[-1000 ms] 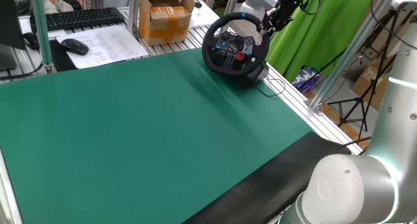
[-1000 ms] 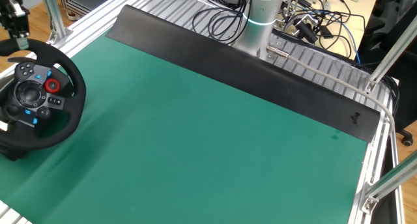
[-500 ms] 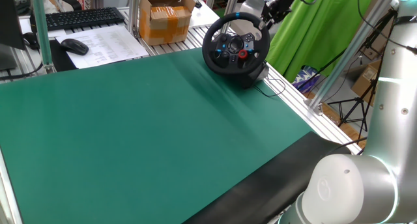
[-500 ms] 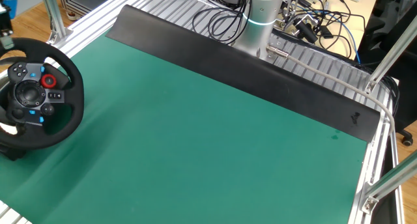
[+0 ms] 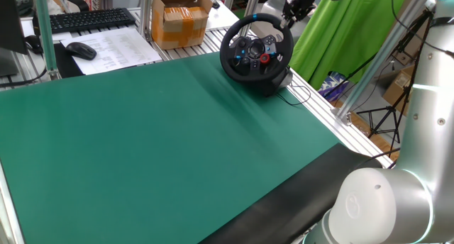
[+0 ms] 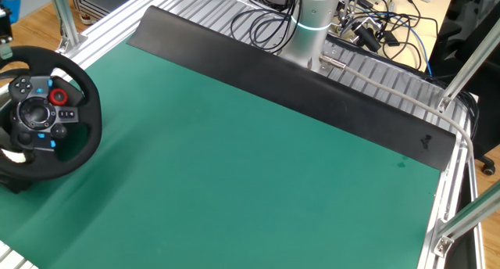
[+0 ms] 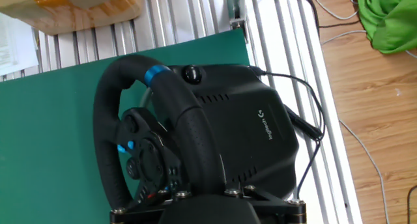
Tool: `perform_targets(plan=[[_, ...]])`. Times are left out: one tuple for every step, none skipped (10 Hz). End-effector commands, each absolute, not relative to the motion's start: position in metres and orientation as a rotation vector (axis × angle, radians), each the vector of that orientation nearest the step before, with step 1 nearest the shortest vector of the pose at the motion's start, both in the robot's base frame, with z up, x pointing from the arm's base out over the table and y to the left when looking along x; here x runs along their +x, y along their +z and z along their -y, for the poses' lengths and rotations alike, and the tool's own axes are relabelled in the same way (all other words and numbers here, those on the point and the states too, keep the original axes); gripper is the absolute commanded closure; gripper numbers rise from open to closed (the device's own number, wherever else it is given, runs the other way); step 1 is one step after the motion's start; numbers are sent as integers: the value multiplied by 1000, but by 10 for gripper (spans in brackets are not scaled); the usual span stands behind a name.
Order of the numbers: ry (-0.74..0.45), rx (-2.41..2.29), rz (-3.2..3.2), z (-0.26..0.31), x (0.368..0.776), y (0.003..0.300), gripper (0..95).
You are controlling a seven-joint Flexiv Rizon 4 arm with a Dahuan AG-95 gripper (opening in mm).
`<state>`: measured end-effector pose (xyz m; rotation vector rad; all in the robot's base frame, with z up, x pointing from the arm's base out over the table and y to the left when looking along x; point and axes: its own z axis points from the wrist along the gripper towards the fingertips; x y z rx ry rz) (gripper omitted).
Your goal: Rotate the steering wheel 90 degrees counterclockwise
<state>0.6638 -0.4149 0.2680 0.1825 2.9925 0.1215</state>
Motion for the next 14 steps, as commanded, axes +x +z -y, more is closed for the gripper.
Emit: perform_targets(plan=[[120,175,-3001,415,668,269,950],[126,174,-3005,415,671,273,950],[126,175,-3004,414,671,274,950],[125,186,-3005,414,671,274,950],[120,208,-3004,414,671,275,570],[120,230,-3002,414,671,275,380],[120,237,-3002,414,670,276,380],[121,247,-3002,415,669,278,190],[122,261,-3002,415,668,280,190],[126,287,-3001,414,666,281,190],[132,322,-2996,411,661,280,190],[135,357,-2990,407,653,279,190],[135,376,-2984,404,647,278,190],[138,401,-2980,400,639,277,190]])
